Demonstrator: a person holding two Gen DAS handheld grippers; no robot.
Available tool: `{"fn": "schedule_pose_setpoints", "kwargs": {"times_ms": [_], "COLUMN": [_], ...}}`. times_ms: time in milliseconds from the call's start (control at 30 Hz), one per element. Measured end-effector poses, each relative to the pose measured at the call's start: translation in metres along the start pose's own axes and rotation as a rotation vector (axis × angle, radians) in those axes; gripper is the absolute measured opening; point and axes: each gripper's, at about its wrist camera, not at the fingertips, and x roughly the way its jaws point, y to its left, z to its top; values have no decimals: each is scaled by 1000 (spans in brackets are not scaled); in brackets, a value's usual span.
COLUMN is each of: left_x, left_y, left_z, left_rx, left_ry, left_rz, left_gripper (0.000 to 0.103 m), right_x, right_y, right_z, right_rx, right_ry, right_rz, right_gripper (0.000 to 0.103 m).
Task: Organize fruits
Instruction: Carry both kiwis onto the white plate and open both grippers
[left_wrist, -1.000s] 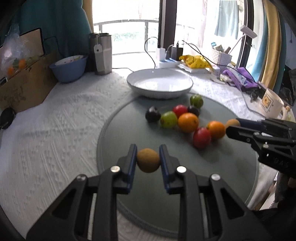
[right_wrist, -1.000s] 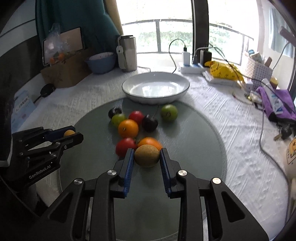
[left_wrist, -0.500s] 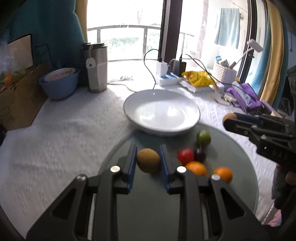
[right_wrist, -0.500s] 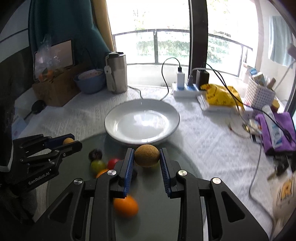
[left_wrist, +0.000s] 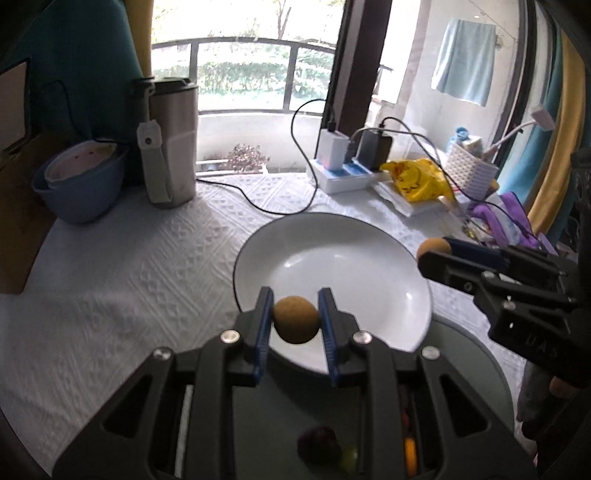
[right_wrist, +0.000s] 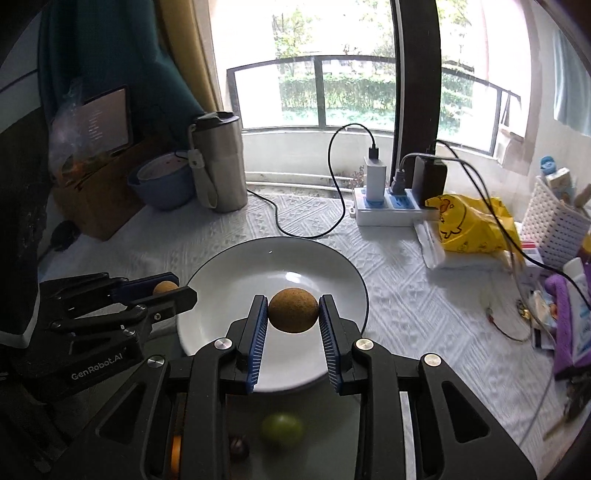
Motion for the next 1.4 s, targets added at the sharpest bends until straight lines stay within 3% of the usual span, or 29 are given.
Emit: {"fn": "schedule_pose_setpoints", "kwargs": {"times_ms": [433, 667, 767, 867, 967, 1400], "left_x": [48, 54, 51, 43, 28, -38], "left_y": [15, 15, 15, 15, 13, -8], "left_z": [20, 26, 27, 27, 26, -5], "left_rx": [-10, -11, -19, -27, -31, -22], "left_ry": [54, 56, 49, 40, 12, -53], "left_rz": [10, 2, -1, -5, -4, -14], "left_gripper": [26, 27, 31, 35, 46, 47], "right_x": [52, 67, 68, 60, 47, -23], "right_y": [-13, -16, -16, -16, -15, 2], "right_z": [15, 17, 18, 19, 19, -8], "right_rx": [31, 48, 52, 55, 51, 37], "right_ry": [68, 101, 103, 87, 66, 13], "right_rz": [24, 39, 42, 33, 24, -3], "right_gripper": [31, 31, 42, 43, 43, 43]}}
